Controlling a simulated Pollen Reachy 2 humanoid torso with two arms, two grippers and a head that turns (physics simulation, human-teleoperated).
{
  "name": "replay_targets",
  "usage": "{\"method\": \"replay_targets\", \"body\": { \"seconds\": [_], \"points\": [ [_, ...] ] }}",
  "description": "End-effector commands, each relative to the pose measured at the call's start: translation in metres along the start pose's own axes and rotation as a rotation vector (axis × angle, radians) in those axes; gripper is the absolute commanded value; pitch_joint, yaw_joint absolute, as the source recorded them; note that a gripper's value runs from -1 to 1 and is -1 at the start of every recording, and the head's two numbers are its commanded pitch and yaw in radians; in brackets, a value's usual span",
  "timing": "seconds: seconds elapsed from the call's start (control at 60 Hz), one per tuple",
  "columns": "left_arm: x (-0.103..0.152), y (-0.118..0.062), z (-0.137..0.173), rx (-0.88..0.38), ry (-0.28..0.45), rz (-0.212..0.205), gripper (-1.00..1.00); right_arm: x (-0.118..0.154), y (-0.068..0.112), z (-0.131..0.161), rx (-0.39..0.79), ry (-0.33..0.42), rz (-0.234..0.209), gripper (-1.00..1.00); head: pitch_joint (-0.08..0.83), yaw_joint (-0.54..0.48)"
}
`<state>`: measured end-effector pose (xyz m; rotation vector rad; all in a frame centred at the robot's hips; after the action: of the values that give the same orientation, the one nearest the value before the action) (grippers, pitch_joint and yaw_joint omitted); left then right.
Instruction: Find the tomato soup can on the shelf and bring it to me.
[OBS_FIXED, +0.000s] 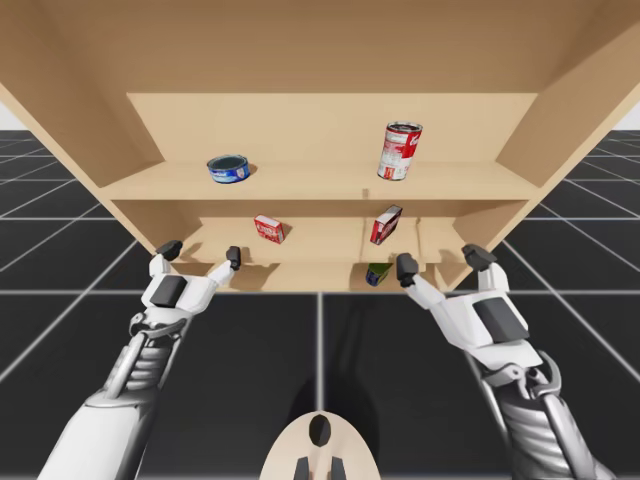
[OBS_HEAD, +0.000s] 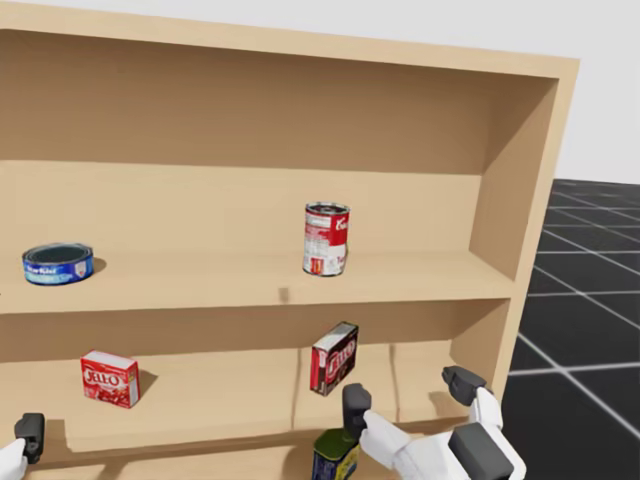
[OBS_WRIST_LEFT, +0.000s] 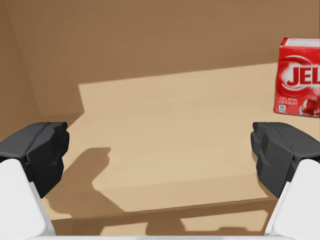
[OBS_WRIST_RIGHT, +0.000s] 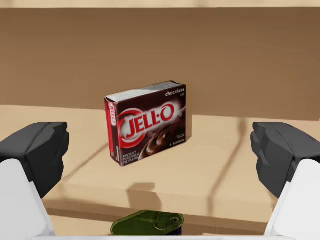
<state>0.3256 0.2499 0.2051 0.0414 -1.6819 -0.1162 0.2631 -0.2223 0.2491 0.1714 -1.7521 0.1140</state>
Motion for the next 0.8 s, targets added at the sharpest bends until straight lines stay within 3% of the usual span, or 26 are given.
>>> {"method": "replay_targets", "body": {
  "seconds": [0.017,0.25,0.383,0.55,0.8],
  "points": [
    [0.0,-0.001,0.0,0.0,0.002,0.003,-1.0,0.035,0.019,0.012,0.035,-0.027,0.002,-1.0,0.159,-0.22],
    [0.0,-0.001,0.0,-0.003,0.007,0.0,-1.0,0.097,0.041,0.013,0.085,-0.091,0.056,-1.0,0.169,-0.22],
    [0.0,-0.001,0.001,-0.002,0.007,-0.001,-1.0,0.115,0.047,0.002,0.092,-0.109,0.074,-1.0,0.17,-0.23],
    [0.0,-0.001,0.001,0.003,0.004,-0.003,-1.0,0.116,0.044,-0.033,0.111,-0.049,0.014,-1.0,0.171,-0.22],
    [0.0,-0.002,0.001,0.005,0.007,-0.003,-1.0,0.106,0.039,-0.09,0.097,0.034,0.0,-1.0,0.179,-0.22]
  ]
}}
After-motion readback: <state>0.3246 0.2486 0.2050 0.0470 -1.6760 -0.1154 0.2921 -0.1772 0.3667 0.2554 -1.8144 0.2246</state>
